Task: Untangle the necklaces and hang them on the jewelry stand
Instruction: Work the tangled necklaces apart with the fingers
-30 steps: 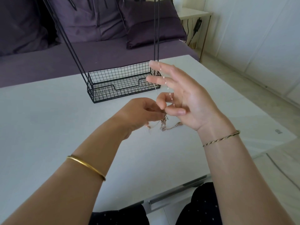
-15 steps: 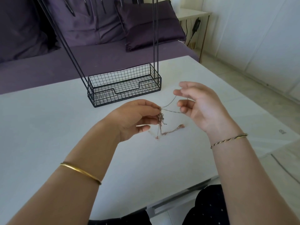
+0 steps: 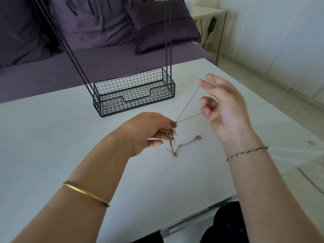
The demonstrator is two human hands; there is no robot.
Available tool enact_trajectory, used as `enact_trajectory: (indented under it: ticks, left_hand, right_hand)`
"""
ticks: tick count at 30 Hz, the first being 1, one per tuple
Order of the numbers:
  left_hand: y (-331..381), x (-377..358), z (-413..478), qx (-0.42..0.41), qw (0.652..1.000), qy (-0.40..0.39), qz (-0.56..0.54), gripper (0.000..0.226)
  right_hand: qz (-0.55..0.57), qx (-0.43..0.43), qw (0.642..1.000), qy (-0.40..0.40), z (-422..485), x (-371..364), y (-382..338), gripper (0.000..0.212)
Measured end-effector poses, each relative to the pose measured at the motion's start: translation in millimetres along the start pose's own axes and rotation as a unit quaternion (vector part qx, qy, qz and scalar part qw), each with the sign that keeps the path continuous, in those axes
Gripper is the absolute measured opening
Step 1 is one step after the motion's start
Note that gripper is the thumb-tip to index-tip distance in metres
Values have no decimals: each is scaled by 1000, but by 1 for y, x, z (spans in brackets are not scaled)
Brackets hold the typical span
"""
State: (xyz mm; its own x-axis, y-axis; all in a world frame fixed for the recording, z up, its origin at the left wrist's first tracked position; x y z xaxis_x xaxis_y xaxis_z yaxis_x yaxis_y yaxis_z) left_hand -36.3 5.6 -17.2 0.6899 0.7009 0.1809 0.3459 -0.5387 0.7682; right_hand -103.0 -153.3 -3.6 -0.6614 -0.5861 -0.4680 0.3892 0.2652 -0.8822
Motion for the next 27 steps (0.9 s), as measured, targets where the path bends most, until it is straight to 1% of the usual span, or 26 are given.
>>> enact_trajectory:
  ticks: [2, 4, 5, 6, 7, 8, 9, 10, 11, 13, 15, 16, 19, 22, 25, 27]
  left_hand:
    - [1, -1, -1, -3, 1000, 3, 1, 26]
    - [0, -3, -2, 8, 999, -9, -30, 28]
    - [-1, -4, -2, 18, 998, -18, -50, 28]
    - [-2, -5, -3, 27, 997, -26, -69, 28]
    - [-2, -5, -3, 35, 995, -31, -85, 28]
    - [-3, -5, -4, 40, 994, -34, -98, 28]
    - [-3, -4, -3, 45, 993, -35, -106, 29]
    - [-4, -4, -3, 48, 992, -32, -109, 29]
    - [-4, -3, -3, 50, 993, -27, -107, 29]
    - [-5, -2, -2, 52, 993, -18, -100, 28]
    - [-5, -1, -1, 48, 995, -8, -91, 26]
    - [-4, 0, -1, 44, 995, -2, -87, 24]
    - [-4, 4, 1, 33, 997, 15, -73, 19]
    - [-4, 6, 2, 27, 997, 17, -75, 15]
    - [-5, 5, 3, 29, 997, 12, -76, 13]
    - [-5, 4, 2, 29, 997, 7, -74, 13]
  right_hand:
    - [7, -11, 1000, 9, 1, 1, 2, 20]
    - [-14, -33, 999, 7, 2, 4, 8, 19]
    - [-54, -44, 998, -1, 4, 6, 14, 16]
    - [-133, -46, 990, -15, 5, 9, 19, 13]
    - [-243, -29, 969, -36, 7, 13, 23, 14]
    - [-348, 1, 935, -62, 9, 14, 25, 18]
    - [-430, 36, 898, -83, 9, 12, 25, 22]
    - [-473, 72, 873, -94, 7, 9, 22, 23]
    - [-476, 103, 867, -107, 5, 5, 16, 22]
    - [-431, 145, 877, -152, -2, -5, 5, 17]
    - [-378, 149, 888, -215, -11, -17, -1, 17]
    - [-362, 146, 887, -245, -15, -23, -2, 19]
    - [-367, 138, 868, -305, -24, -33, 3, 21]
    - [-399, 148, 844, -326, -26, -36, 8, 16]
    - [-432, 171, 824, -324, -25, -38, 10, 12]
    - [-444, 182, 818, -318, -24, -38, 10, 11]
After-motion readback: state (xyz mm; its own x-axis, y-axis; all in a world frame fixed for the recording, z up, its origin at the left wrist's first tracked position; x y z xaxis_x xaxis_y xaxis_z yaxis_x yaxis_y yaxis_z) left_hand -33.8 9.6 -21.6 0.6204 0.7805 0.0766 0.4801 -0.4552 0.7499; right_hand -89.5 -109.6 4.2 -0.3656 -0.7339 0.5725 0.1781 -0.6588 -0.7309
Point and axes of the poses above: each hand's wrist, its own z-axis towards the middle knuckle, its own x-axis out of the back of the hand, y = z × x, the point moved 6 cm from there along z, towards the middle knuckle, and after that the axes turned 10 degrees about x, right-handed, at the moved point
